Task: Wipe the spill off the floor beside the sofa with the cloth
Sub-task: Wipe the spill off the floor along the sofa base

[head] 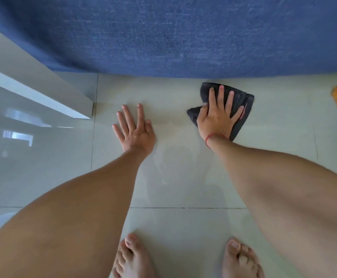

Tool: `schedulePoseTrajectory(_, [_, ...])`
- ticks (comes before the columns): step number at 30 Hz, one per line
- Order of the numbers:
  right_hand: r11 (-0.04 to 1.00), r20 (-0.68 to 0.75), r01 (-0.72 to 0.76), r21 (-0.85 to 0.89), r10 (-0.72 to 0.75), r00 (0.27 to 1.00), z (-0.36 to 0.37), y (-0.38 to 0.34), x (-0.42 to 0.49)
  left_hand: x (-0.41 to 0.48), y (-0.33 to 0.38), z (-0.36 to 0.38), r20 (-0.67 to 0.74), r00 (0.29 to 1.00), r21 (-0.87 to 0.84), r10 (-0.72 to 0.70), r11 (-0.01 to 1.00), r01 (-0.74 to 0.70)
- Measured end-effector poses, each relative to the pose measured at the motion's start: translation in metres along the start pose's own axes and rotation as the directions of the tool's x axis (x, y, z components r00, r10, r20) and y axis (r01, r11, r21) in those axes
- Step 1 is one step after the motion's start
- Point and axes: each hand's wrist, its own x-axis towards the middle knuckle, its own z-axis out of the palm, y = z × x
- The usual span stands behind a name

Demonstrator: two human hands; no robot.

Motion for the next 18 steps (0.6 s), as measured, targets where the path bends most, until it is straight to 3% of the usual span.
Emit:
schedulePoseTrajectory(4, [0.975, 0.059, 0.22, -0.025, -0.218, 0.974, 0.005, -0.027, -0.014, 0.001, 0.002, -0.004, 0.036, 0.999, 0.016, -0.007, 1.0, 0.007])
schedulePoseTrajectory(7, [0.959, 0.154, 0.281, 0.035, -0.283, 0.947, 0.006, -0.039, -0.036, 0.003, 0.003, -0.014, 0.125, 0.992, -0.004, -0.025, 1.0, 0.025])
schedulePoseTrajectory(9, [0.941, 0.215, 0.313, 0.129, -0.335, 0.917, 0.002, -0.039, -0.043, 0.0, 0.01, -0.019, 0.068, 0.997, -0.044, -0.024, 0.999, 0.027])
schedulePoseTrajectory(11, [0.913, 0.195, 0.316, 0.257, -0.369, 0.909, -0.009, -0.029, -0.041, -0.006, 0.024, -0.025, -0.093, 0.995, -0.084, -0.029, 0.996, 0.021])
schedulePoseTrajectory(13, [0.924, 0.04, 0.226, 0.309, -0.25, 0.968, -0.022, -0.014, -0.037, -0.009, 0.043, -0.028, -0.142, 0.99, -0.113, -0.017, 0.994, 0.001])
schedulePoseTrajectory(15, [0.943, -0.067, -0.049, 0.33, 0.075, 0.995, -0.033, 0.0, -0.031, -0.008, 0.062, -0.027, -0.068, 0.997, -0.136, 0.024, 0.99, -0.033])
schedulePoseTrajectory(17, [0.893, 0.017, -0.315, 0.322, 0.327, 0.945, -0.039, 0.007, -0.025, -0.006, 0.077, -0.027, 0.023, 1.0, -0.154, 0.016, 0.988, -0.013])
schedulePoseTrajectory(18, [0.885, 0.08, -0.368, 0.285, 0.361, 0.929, -0.041, 0.007, -0.023, -0.005, 0.083, -0.027, 0.061, 0.998, -0.153, 0.0, 0.988, 0.009])
